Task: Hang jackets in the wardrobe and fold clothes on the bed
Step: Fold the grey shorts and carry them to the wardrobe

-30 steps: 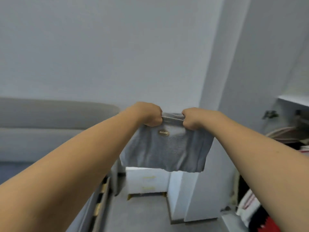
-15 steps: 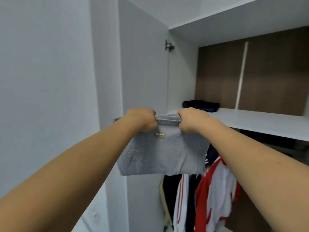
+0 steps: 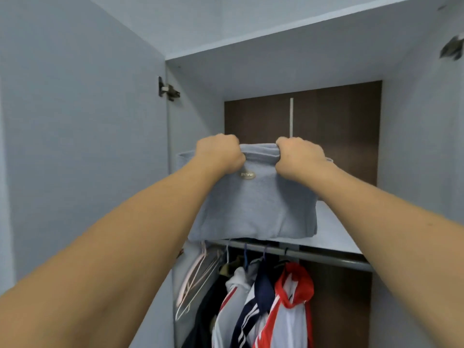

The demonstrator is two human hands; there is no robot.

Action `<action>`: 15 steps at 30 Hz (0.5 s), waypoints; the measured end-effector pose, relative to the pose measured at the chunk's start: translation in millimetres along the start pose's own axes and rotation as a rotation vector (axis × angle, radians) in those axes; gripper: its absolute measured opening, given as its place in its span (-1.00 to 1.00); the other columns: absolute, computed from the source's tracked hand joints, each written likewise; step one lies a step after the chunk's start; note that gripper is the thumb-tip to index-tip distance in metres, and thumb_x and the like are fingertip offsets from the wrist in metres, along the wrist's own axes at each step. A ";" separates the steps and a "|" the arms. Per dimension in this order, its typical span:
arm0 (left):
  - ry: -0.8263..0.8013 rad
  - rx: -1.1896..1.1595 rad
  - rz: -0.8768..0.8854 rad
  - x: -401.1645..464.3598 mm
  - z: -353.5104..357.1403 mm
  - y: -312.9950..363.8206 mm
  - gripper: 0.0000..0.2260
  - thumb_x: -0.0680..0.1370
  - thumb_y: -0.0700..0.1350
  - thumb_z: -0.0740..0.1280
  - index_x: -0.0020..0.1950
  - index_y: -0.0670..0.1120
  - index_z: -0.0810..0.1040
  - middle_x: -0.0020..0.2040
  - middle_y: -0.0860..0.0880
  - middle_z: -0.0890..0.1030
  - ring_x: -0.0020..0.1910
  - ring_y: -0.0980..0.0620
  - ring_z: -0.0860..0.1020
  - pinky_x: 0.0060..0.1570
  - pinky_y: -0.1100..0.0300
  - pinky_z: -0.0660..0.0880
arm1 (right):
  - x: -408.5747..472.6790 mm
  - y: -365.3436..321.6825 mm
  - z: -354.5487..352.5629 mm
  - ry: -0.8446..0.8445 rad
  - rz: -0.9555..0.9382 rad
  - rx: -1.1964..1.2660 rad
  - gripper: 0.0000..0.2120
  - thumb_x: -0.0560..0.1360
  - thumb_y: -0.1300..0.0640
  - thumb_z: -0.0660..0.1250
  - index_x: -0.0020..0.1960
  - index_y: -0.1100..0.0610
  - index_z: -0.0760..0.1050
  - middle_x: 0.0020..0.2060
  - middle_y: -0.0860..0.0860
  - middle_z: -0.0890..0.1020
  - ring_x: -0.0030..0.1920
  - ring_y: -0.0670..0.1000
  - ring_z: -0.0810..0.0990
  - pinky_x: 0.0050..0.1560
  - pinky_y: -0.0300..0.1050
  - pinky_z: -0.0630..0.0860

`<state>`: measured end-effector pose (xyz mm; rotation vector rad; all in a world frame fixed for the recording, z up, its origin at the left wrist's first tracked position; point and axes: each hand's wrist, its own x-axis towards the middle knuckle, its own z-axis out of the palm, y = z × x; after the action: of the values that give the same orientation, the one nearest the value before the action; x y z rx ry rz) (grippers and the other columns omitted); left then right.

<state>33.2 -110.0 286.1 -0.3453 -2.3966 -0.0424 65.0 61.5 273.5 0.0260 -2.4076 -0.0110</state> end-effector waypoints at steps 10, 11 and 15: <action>-0.243 -0.298 0.150 142.8 84.1 74.7 -0.89 0.33 -0.23 0.20 -0.31 -0.17 0.52 -0.29 -0.13 0.54 -0.29 -0.13 0.51 -0.33 0.16 0.37 | 99.1 93.7 38.9 -0.310 0.310 -0.238 -0.80 0.37 0.19 0.22 -0.03 0.11 0.52 -0.17 0.07 0.55 -0.19 0.11 0.55 -0.12 -0.03 0.53; -0.293 -0.298 0.194 153.4 95.8 84.5 -0.90 0.30 -0.27 0.22 -0.36 -0.17 0.51 -0.31 -0.15 0.53 -0.33 -0.12 0.49 -0.38 0.17 0.34 | 105.1 102.4 46.7 -0.353 0.338 -0.274 -0.80 0.32 0.23 0.21 -0.10 0.15 0.53 -0.20 0.09 0.55 -0.22 0.11 0.54 -0.17 -0.07 0.51; -0.434 -0.196 0.410 191.1 146.5 121.1 -0.90 0.24 -0.34 0.30 -0.37 -0.17 0.45 -0.31 -0.11 0.45 -0.35 -0.10 0.44 -0.31 0.16 0.35 | 119.1 134.4 84.6 -0.503 0.448 -0.411 -0.92 0.23 0.30 0.20 -0.32 0.22 0.46 -0.31 0.13 0.52 -0.33 0.10 0.50 -0.22 -0.10 0.46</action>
<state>-167.3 70.0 293.8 -1.0223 -2.6986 -0.0158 -82.2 193.2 292.5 -0.7880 -2.8021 -0.3388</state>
